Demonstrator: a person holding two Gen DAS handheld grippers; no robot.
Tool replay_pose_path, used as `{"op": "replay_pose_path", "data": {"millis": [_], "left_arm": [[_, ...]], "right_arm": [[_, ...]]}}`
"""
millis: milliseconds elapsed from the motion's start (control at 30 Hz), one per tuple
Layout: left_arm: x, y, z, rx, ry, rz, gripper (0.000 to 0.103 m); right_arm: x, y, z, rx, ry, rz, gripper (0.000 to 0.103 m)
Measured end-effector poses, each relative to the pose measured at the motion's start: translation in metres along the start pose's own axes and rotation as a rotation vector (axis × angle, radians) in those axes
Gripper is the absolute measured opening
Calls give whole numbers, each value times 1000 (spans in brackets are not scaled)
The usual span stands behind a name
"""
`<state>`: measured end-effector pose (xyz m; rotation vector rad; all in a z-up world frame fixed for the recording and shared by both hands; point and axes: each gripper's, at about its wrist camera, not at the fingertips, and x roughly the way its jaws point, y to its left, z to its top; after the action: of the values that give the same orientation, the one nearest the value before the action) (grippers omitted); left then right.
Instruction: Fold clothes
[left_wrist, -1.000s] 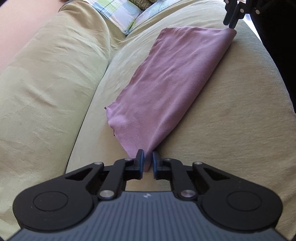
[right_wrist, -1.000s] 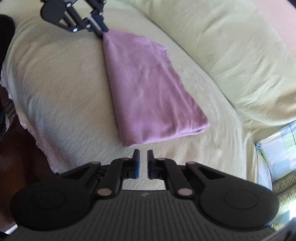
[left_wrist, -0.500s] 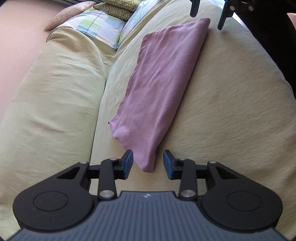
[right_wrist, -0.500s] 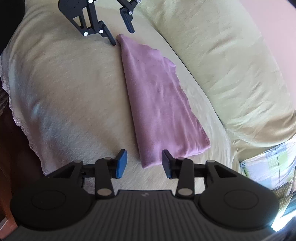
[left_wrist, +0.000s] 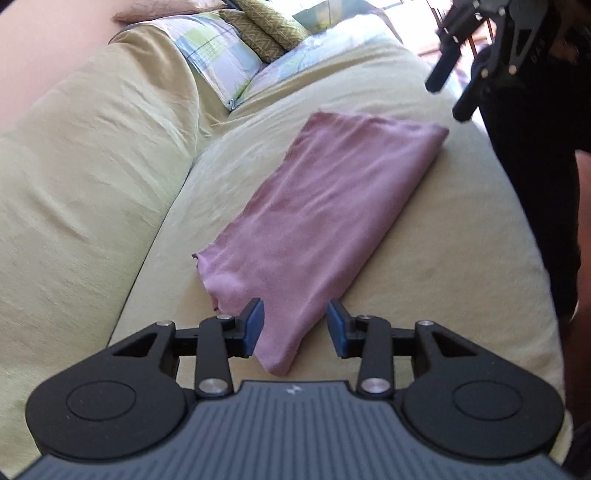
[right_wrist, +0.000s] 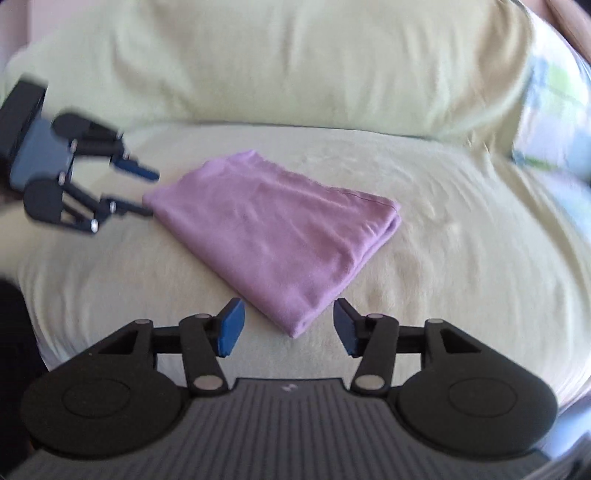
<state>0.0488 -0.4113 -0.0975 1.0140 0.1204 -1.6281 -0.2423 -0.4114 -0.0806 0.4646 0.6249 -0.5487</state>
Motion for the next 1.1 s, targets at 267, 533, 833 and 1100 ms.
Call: {"op": "replay_pose_path", "data": {"millis": [267, 533, 833, 1100], "left_arm": [[34, 55, 83, -60, -73, -261, 47], [130, 76, 144, 40, -2, -468, 47], [228, 66, 173, 231, 158, -730, 47], [261, 57, 195, 293, 337, -887, 47]], "right_arm": [[8, -42, -44, 647, -90, 136, 54], [39, -54, -57, 767, -96, 194, 54], [44, -56, -52, 686, -113, 246, 63], [42, -66, -52, 674, -115, 295, 62]]}}
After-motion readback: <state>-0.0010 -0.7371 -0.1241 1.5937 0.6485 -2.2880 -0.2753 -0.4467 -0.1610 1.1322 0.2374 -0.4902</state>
